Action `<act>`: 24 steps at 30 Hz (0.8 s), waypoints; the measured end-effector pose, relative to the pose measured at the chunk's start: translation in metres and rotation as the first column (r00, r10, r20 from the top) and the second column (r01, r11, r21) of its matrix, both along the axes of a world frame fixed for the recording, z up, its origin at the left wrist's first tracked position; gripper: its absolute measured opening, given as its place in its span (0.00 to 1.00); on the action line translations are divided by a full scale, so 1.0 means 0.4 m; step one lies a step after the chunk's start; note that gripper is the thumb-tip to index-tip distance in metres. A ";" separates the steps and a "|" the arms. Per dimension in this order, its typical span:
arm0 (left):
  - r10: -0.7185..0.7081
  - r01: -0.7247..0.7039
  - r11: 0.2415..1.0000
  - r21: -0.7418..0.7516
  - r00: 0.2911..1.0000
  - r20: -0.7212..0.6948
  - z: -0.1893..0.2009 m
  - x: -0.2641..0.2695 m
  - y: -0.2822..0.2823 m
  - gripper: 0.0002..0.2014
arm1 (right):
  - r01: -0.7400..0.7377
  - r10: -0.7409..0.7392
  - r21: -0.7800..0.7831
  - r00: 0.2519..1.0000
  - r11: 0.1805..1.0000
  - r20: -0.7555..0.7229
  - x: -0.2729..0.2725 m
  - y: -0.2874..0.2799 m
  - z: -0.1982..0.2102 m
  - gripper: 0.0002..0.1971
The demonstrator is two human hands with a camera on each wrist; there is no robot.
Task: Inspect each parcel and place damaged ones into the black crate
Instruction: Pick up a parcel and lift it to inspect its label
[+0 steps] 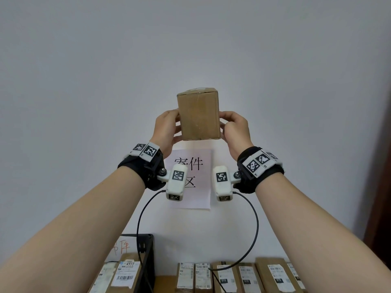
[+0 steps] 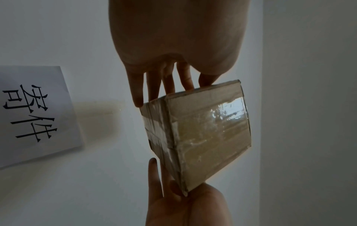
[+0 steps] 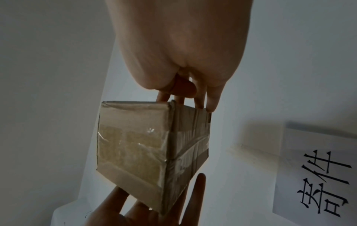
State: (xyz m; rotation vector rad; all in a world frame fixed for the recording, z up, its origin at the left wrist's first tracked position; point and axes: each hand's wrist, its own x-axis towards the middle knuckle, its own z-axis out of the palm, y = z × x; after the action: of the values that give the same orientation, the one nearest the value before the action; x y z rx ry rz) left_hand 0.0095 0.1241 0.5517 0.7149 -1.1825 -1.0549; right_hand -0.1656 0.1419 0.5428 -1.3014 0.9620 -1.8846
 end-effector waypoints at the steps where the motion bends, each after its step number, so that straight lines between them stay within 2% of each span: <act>1: -0.003 0.003 1.000 -0.006 1.000 -0.001 -0.001 -0.001 0.001 0.13 | 0.005 -0.005 -0.002 1.000 1.000 -0.004 0.000 0.000 0.000 0.28; 10: -0.019 0.019 1.000 -0.005 1.000 0.000 0.001 -0.005 0.002 0.07 | -0.022 0.021 0.040 0.999 0.999 0.025 -0.004 0.014 -0.001 0.26; 15: 0.007 -0.005 0.999 -0.034 0.999 0.053 -0.021 -0.012 -0.015 0.05 | -0.068 0.065 0.091 0.997 0.993 0.041 -0.014 0.020 -0.010 0.17; 18: 0.048 -0.044 0.998 -0.042 0.994 0.099 -0.046 -0.016 -0.026 0.17 | -0.144 0.130 0.164 0.987 0.976 0.090 -0.027 0.023 -0.033 0.14; 21: 0.070 -0.071 0.997 0.002 0.992 0.109 -0.090 -0.020 -0.035 0.33 | -0.178 0.163 0.262 0.984 0.949 0.078 -0.042 0.010 -0.081 0.22; 24: 0.026 -0.028 0.999 0.034 0.997 0.077 -0.152 -0.026 -0.051 0.33 | -0.184 0.180 0.353 0.983 0.918 0.043 -0.055 -0.012 -0.152 0.21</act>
State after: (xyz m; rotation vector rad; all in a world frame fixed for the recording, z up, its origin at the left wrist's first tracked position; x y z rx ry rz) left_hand -0.0009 0.1038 0.4909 0.8027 -1.2193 -1.0353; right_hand -0.1876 0.1372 0.4819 -1.1194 1.0784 -1.4905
